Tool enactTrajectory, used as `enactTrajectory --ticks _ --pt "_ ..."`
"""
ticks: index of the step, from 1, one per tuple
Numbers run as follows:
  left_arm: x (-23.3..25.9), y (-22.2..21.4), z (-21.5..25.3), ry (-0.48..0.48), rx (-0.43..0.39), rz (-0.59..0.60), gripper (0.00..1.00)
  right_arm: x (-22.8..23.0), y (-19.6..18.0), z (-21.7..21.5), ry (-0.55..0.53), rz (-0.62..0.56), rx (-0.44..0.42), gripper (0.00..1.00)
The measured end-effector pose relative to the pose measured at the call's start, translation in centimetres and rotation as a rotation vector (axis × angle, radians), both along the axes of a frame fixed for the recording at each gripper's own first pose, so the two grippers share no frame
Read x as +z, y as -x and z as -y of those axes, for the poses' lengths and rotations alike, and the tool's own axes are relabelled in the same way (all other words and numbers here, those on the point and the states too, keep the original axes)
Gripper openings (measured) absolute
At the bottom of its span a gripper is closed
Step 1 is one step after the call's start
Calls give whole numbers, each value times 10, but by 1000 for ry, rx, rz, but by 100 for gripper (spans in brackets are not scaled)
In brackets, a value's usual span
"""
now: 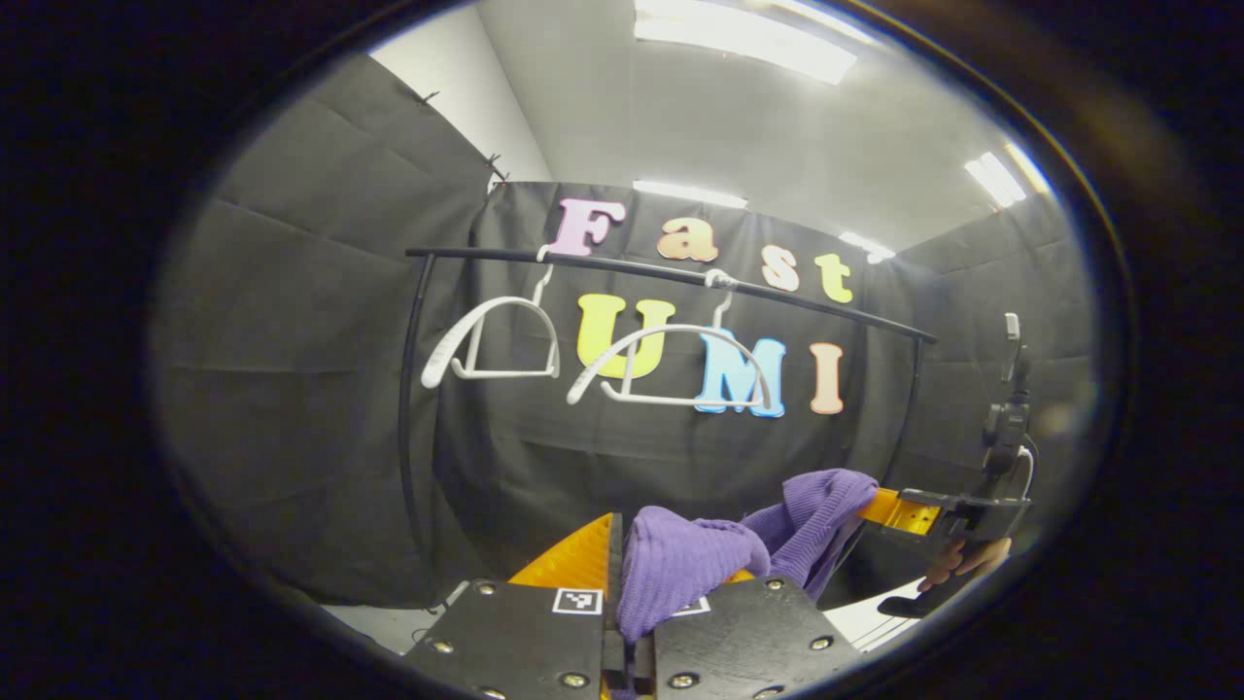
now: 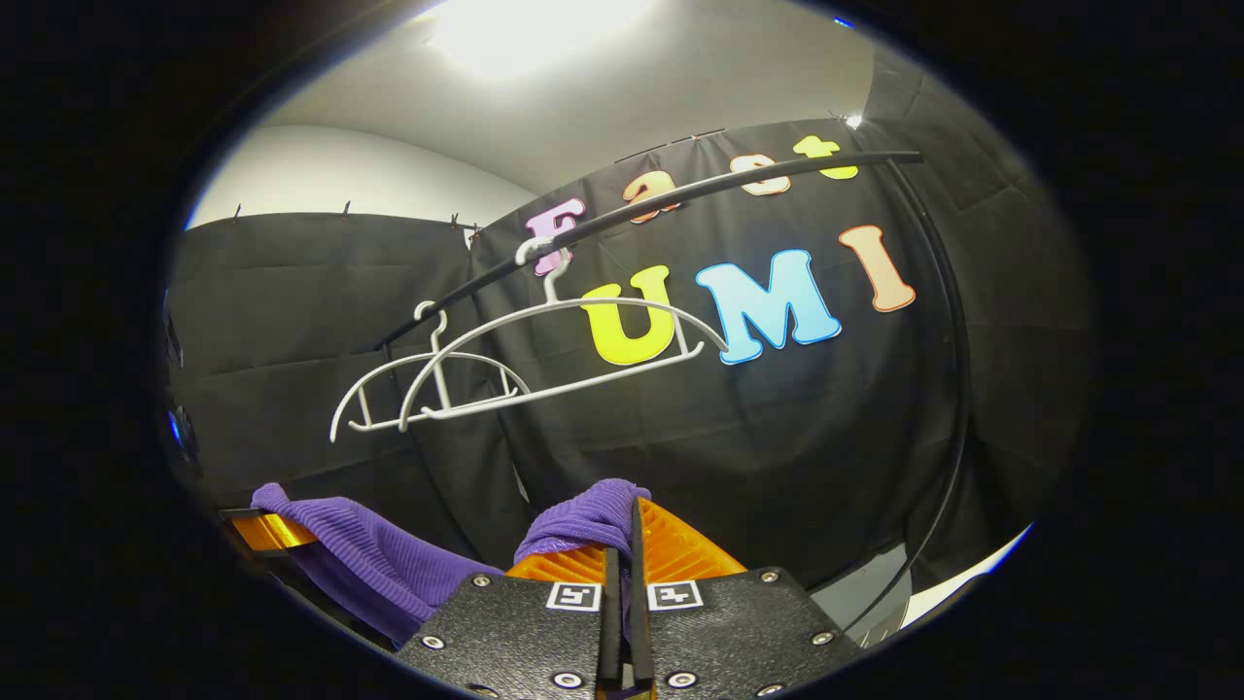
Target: Grasp the clothes on the hanger with both hands and then place them into the laundry hamper below.
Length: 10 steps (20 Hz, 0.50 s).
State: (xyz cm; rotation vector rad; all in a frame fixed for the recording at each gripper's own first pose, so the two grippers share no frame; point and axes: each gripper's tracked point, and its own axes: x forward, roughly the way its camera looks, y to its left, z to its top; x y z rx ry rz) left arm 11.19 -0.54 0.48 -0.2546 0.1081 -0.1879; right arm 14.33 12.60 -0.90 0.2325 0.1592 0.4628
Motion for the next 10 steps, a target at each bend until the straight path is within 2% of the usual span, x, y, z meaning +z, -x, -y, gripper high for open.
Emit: enactTrajectory --ticks 4,10 --pt "-12 21 14 12 -53 -11 0 -7 33 -13 15 -5 10 3" --pt "-54 21 37 19 -94 -53 0 -46 53 -24 63 -53 40 3"
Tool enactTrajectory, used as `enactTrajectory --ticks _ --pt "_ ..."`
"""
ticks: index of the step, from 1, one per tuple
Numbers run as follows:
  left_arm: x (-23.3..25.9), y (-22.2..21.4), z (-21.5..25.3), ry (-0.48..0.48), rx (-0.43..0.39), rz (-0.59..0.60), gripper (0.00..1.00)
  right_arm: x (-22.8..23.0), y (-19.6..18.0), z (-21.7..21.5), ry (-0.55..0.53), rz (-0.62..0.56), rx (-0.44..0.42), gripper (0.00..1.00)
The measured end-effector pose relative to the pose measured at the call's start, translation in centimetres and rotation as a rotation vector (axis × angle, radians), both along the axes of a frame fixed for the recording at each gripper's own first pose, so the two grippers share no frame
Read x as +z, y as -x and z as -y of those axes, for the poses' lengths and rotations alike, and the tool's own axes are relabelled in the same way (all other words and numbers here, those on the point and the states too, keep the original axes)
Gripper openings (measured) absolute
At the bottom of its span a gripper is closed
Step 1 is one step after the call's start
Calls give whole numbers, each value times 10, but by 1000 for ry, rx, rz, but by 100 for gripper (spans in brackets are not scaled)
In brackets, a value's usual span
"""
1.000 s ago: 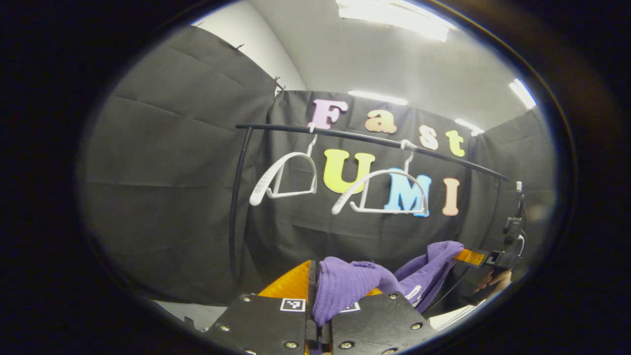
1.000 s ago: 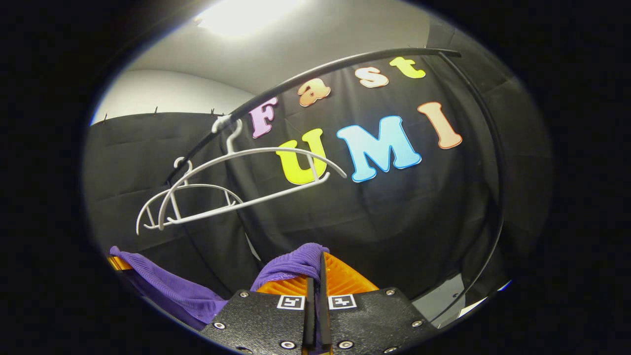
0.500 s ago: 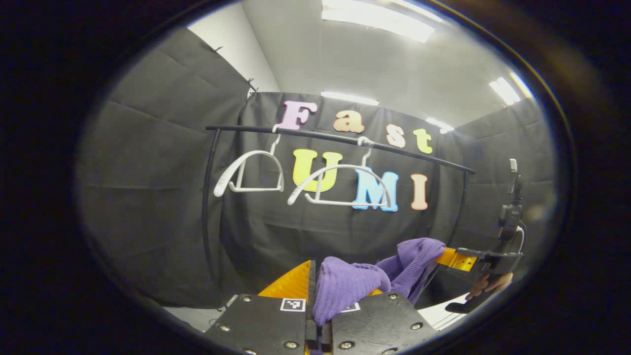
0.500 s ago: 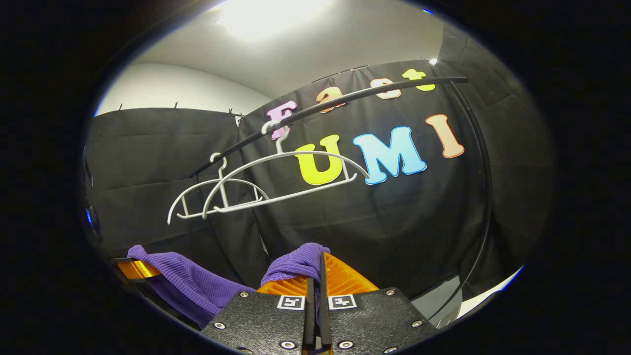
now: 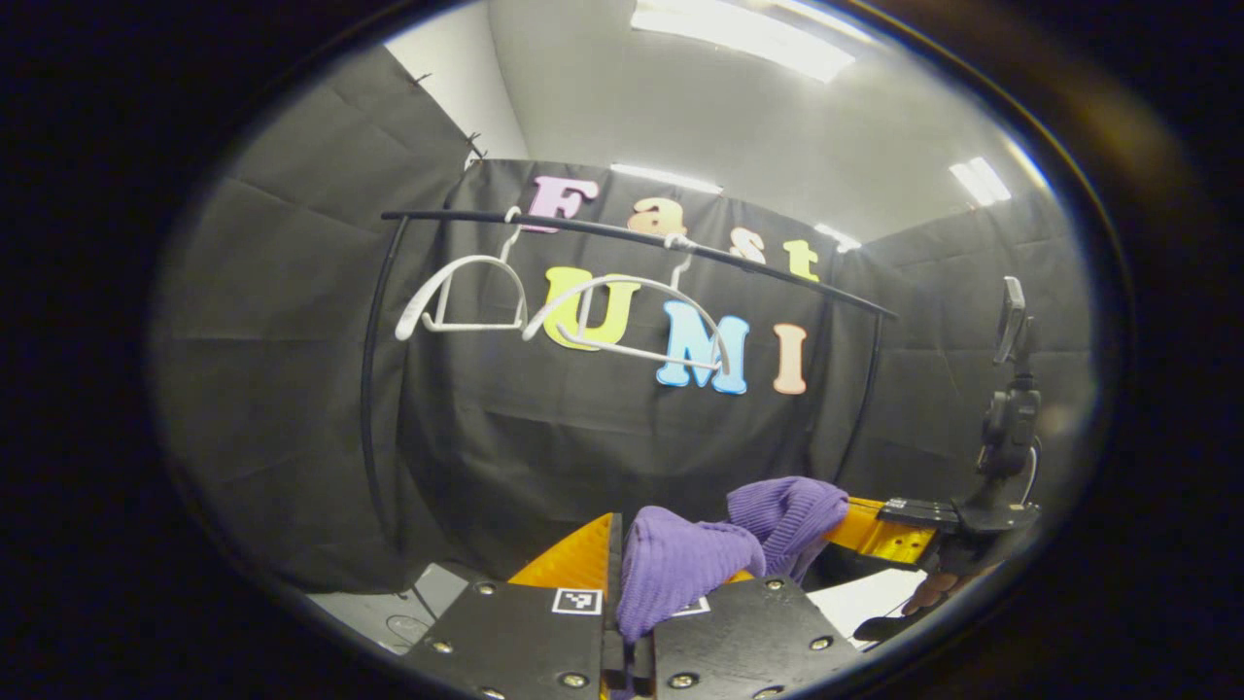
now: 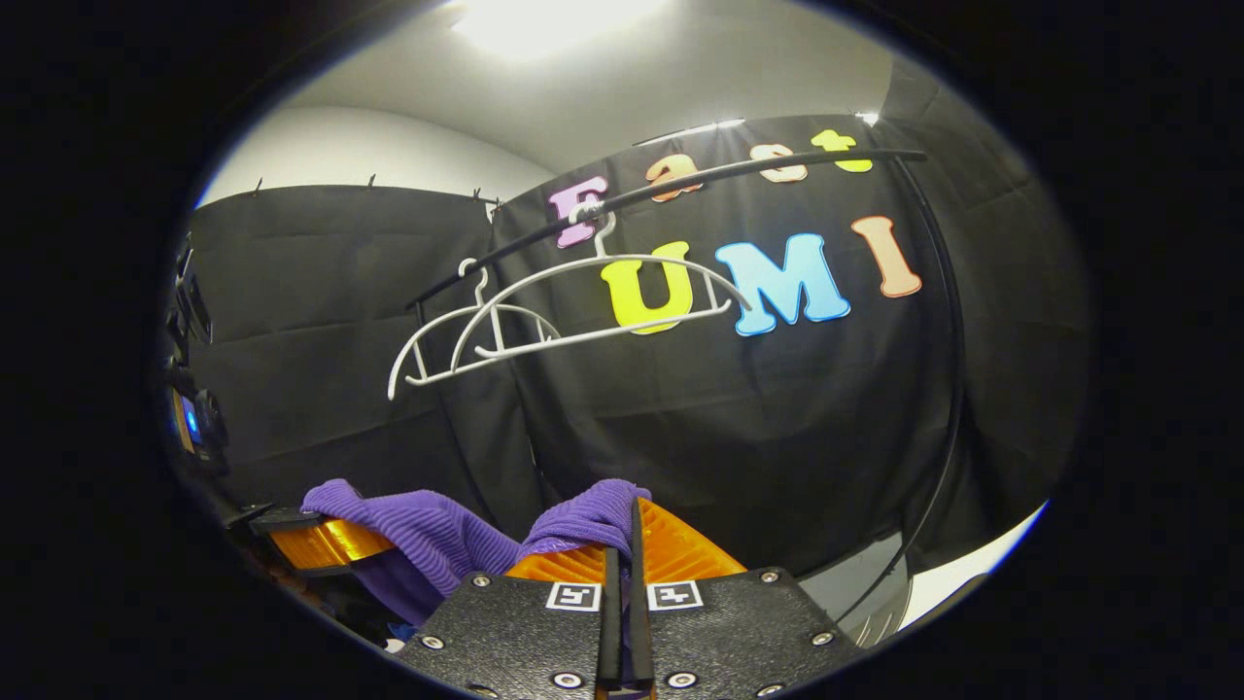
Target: Grasp the clothes on the hanger with both hands and then place them into the laundry hamper below.
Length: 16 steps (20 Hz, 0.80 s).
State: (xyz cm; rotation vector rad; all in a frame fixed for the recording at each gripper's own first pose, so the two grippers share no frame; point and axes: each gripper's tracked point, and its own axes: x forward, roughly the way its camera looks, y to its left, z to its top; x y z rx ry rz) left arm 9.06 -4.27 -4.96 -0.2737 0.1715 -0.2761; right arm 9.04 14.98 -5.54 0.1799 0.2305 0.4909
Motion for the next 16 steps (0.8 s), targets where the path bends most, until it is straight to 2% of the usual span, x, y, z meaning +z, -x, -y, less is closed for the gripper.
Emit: enactTrajectory --ticks 7,16 --pt "-79 2 18 -66 -28 -119 0 -85 8 2 83 -104 1 3" --pt "-178 13 20 -86 -19 -303 0 -170 17 9 228 -233 9 4"
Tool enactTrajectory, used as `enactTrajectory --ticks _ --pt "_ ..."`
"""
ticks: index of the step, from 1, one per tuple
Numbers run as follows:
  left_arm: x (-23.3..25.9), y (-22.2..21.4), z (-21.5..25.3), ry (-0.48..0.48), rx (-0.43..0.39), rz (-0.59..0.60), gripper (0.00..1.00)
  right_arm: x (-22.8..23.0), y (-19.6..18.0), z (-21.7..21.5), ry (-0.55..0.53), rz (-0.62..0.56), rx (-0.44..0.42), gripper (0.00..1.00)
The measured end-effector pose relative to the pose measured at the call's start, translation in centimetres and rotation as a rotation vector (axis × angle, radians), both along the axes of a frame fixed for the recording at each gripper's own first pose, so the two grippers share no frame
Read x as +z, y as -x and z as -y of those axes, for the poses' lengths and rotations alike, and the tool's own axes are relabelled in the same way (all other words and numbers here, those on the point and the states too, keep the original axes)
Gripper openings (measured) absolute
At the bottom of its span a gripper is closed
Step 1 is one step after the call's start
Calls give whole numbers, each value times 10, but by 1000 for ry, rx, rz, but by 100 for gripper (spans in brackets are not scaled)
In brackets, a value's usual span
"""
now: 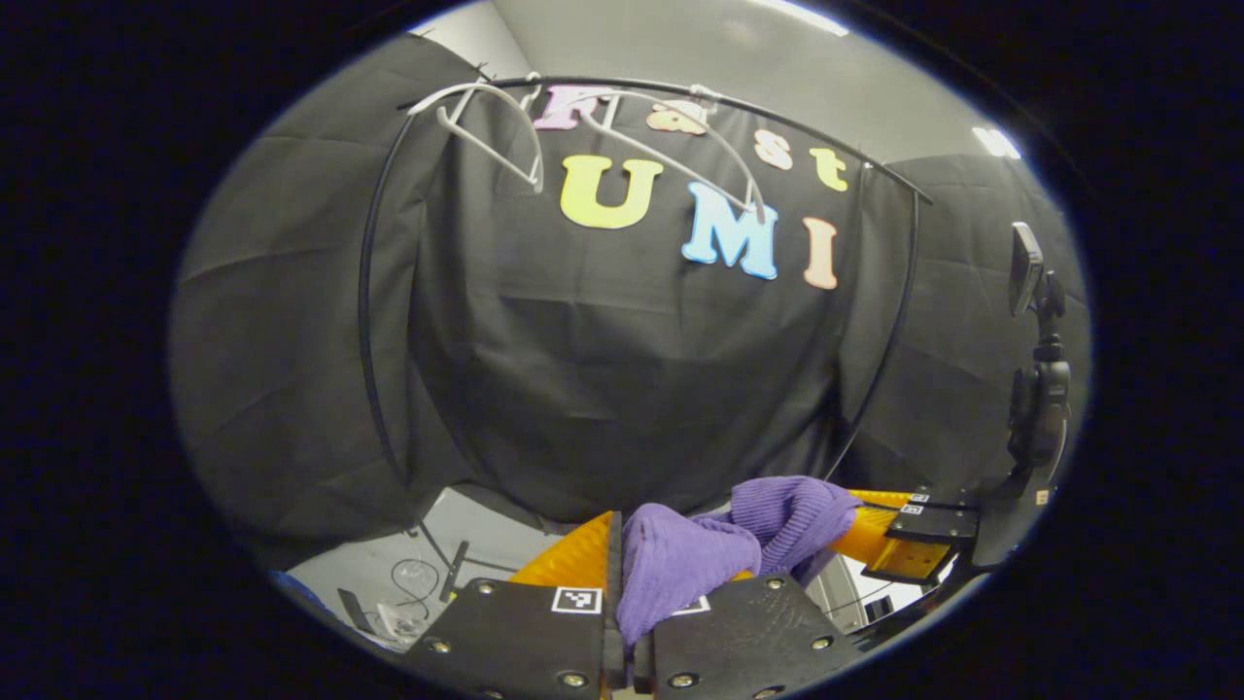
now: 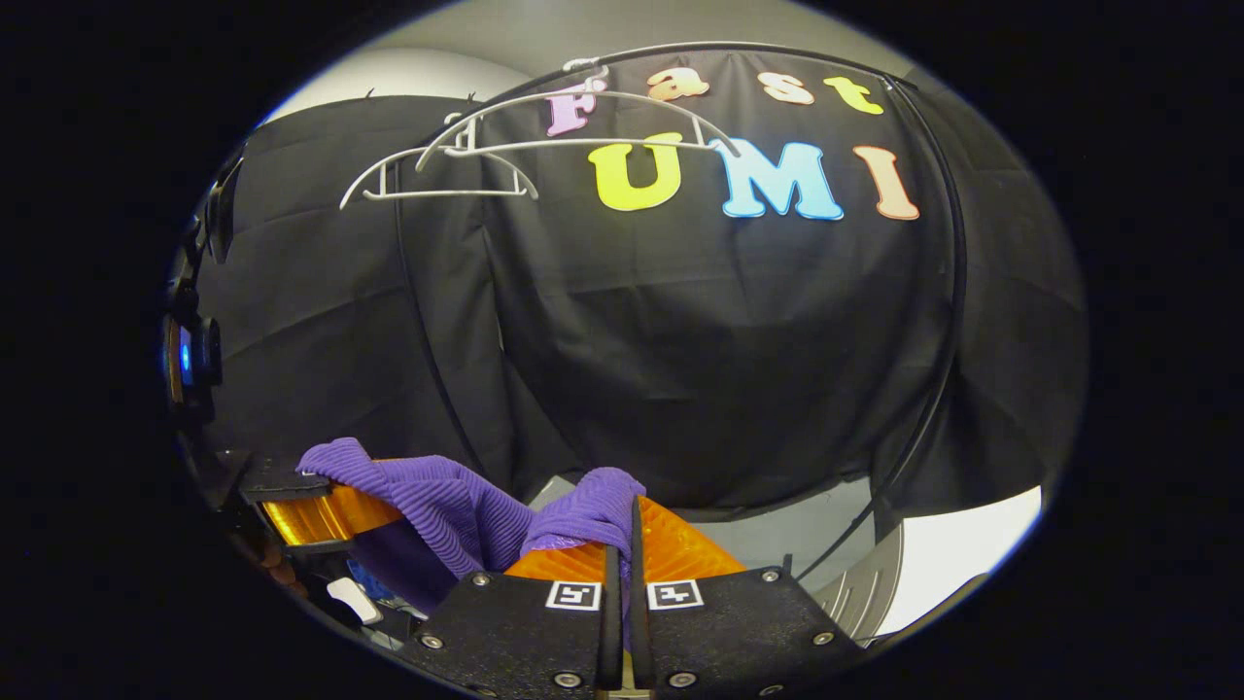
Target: Grasp the clothes on the hanger with both hands and then place them into the laundry hamper below.
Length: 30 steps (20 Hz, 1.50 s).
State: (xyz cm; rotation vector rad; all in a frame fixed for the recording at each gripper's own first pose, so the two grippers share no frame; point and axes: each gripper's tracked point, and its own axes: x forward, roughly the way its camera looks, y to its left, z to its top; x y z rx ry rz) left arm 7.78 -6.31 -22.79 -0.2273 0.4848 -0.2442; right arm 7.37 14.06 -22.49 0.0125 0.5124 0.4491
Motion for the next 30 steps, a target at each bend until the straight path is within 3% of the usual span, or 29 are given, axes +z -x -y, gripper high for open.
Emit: enactTrajectory --ticks 10,15,17,20,24,26,28,30 --pt "-109 27 -7 -81 1 -212 0 -87 22 10 155 -171 6 8" --pt "-150 45 -7 -124 -18 -318 2 -121 52 16 218 -261 36 12" --pt "-160 56 -6 -130 -33 -354 5 -121 57 14 214 -257 40 17" --pt "-164 63 -4 -131 -40 -358 9 -116 57 11 226 -239 52 41" --pt "-136 58 -16 -140 -10 -294 87 -104 61 10 229 -206 47 77" --pt "-118 54 -24 -155 8 -250 83 -88 59 11 220 -170 33 91" --pt "-90 46 -32 -161 25 -172 89 -57 54 15 204 -99 14 94" --pt "-52 39 -36 -154 37 -87 89 -25 47 20 189 -24 -8 94"
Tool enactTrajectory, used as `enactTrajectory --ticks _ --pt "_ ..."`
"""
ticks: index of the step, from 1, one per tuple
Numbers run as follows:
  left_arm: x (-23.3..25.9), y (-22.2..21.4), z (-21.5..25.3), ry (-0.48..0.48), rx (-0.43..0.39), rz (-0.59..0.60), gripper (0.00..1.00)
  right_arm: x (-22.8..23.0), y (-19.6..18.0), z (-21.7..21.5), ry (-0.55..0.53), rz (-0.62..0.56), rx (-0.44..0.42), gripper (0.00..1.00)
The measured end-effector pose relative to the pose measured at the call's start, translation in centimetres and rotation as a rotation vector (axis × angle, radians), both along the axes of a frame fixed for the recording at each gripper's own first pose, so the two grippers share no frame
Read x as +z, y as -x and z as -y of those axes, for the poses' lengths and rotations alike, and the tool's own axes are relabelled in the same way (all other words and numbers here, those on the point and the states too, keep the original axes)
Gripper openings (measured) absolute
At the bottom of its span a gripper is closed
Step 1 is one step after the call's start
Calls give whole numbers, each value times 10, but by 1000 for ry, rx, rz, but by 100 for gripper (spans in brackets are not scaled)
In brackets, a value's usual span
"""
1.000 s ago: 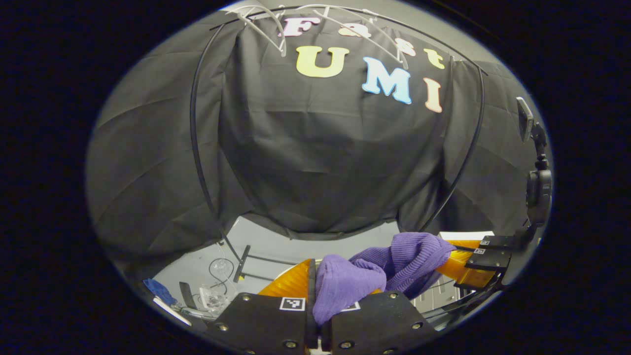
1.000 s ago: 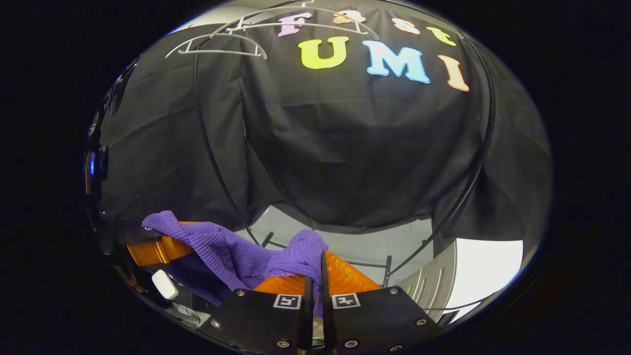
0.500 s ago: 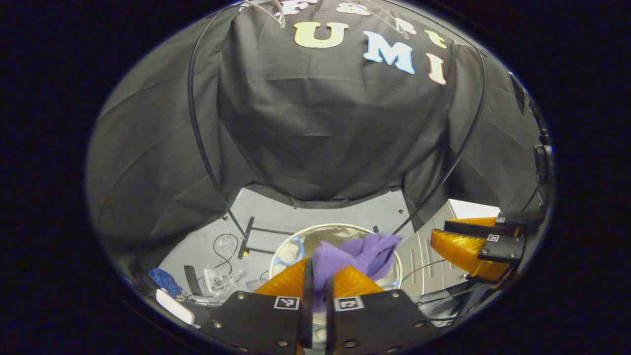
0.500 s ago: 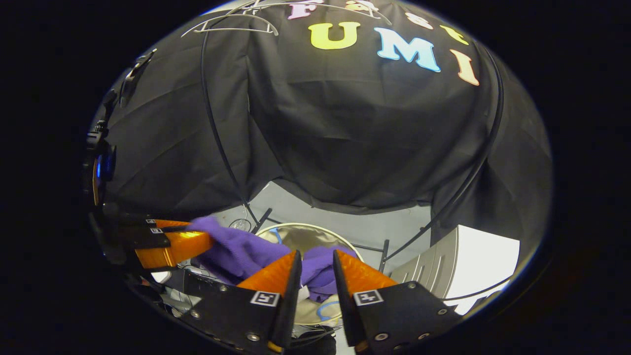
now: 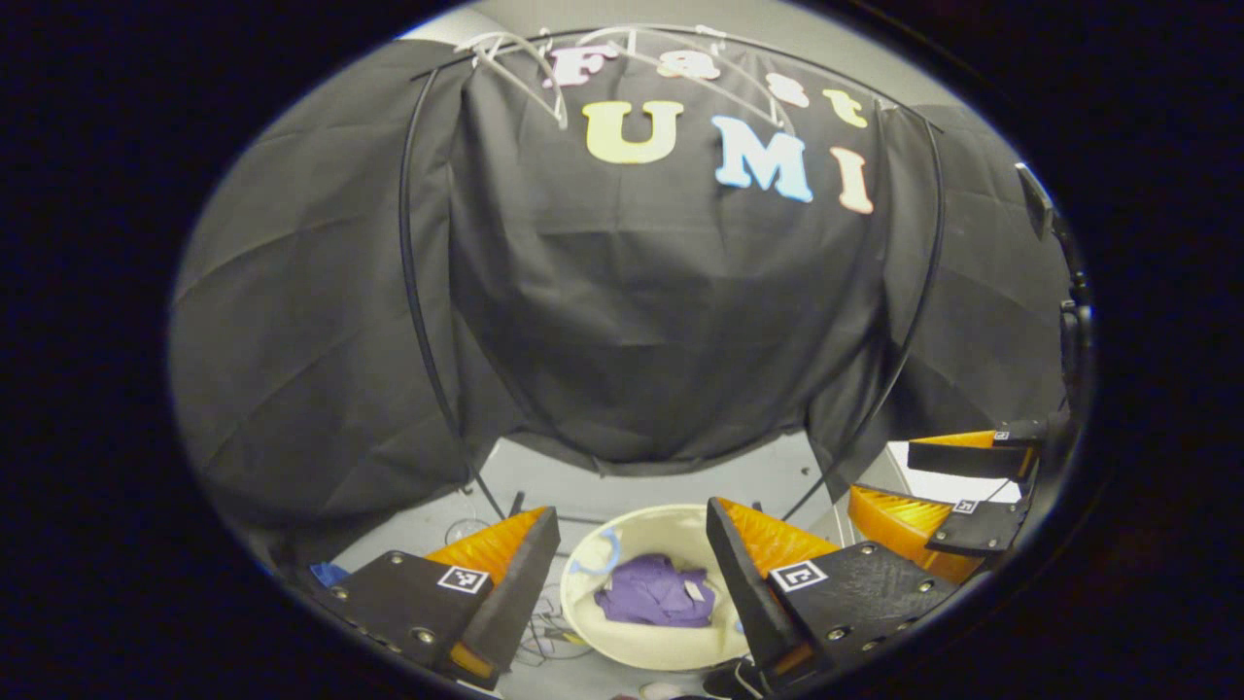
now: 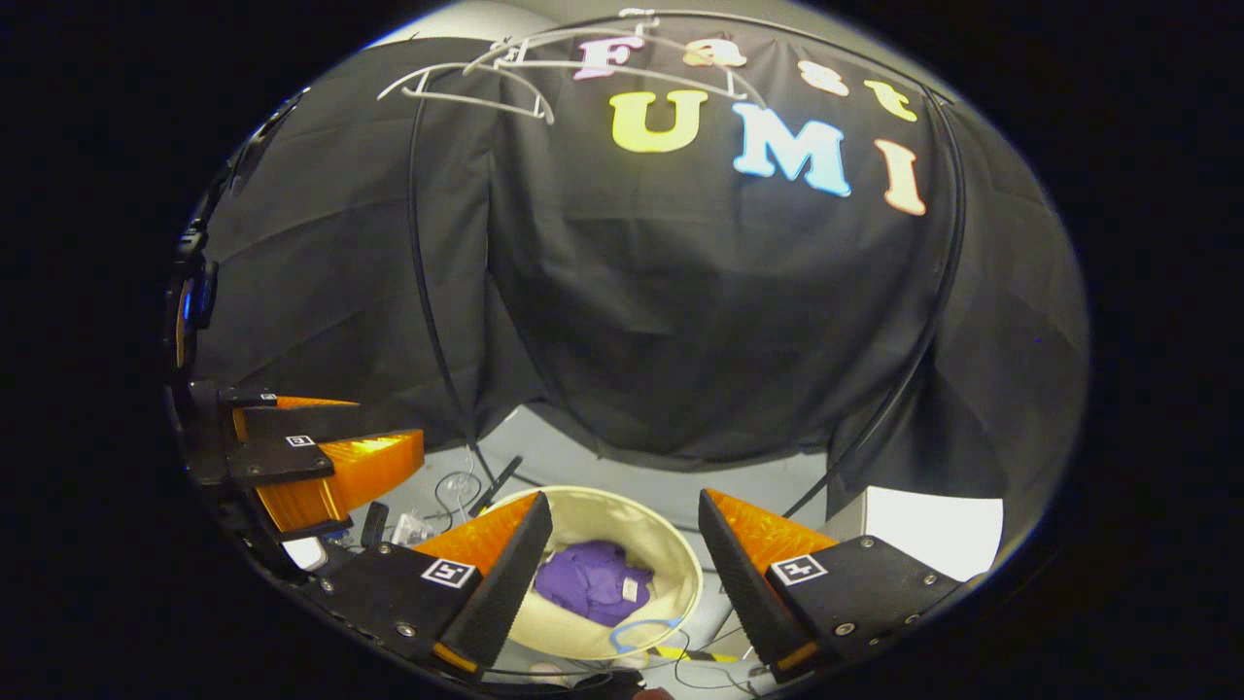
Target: Grasp the clothes on the hanger with both hands and then place them into the laundry hamper below.
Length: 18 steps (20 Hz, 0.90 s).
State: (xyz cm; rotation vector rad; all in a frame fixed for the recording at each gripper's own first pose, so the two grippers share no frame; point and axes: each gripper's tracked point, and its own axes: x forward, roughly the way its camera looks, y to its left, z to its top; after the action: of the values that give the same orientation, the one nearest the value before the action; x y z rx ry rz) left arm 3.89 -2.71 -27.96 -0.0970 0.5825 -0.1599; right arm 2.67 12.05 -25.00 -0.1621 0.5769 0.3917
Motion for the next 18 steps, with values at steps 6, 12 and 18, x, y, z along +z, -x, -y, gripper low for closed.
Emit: enactTrajectory --ticks 6,12,18 --pt "124 -23 -18 5 17 242 94 98 -23 19 -58 212 -53 94" --pt "218 -21 -30 5 30 403 94 168 -28 49 -107 357 -116 94" --pt "259 -6 -52 15 65 483 94 223 -12 87 -136 479 -192 94"
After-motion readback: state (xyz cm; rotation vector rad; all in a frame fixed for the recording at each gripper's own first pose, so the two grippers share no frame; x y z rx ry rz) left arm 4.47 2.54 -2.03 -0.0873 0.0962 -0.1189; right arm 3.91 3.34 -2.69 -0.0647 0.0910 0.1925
